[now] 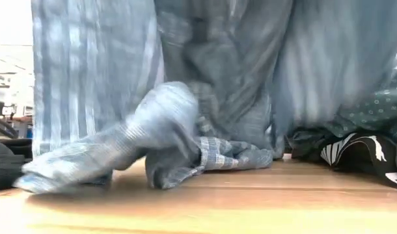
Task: Sort clothes
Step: Put the blue striped shirt into the white bin
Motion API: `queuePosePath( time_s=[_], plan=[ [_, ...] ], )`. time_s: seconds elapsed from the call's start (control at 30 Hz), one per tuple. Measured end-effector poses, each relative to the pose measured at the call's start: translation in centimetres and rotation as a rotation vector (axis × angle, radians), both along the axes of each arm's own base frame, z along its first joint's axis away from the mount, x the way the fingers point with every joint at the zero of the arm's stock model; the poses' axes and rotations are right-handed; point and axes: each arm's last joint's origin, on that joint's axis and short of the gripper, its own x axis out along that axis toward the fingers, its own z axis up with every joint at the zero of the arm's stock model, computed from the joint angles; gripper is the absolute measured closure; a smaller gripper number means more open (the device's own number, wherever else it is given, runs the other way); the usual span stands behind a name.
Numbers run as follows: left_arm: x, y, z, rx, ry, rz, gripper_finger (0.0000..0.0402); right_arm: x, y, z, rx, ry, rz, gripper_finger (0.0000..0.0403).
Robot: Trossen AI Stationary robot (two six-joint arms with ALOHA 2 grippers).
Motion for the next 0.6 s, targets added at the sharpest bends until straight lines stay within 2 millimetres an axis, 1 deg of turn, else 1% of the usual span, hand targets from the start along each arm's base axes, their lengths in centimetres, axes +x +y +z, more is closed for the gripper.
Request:
queuePosePath(
  time_s=[0.13,0.33,0.5,0.6],
  plan=[
    [-1.0,0.7,1.2,0.033,-0.084,0.014,0.04,-1.4,-1.6,3.0,-0.057,-0.187,0.017,0.0403],
    [-2.3,1.9,3.3,0.118,-0.269,0.085,0.04,-3.2,-3.9,6.6,-0.217,-0.452,-0.029,0.0403],
    [-2.8,3.0,5.0,0.16,-0.442,0.179,0.04,-3.4,-5.5,9.3,-0.373,-0.685,-0.104,0.0403],
    [-2.9,4.3,6.5,0.196,-0.495,0.246,0.04,-2.6,-6.9,11.4,-0.44,-0.737,-0.166,0.0403]
  ],
)
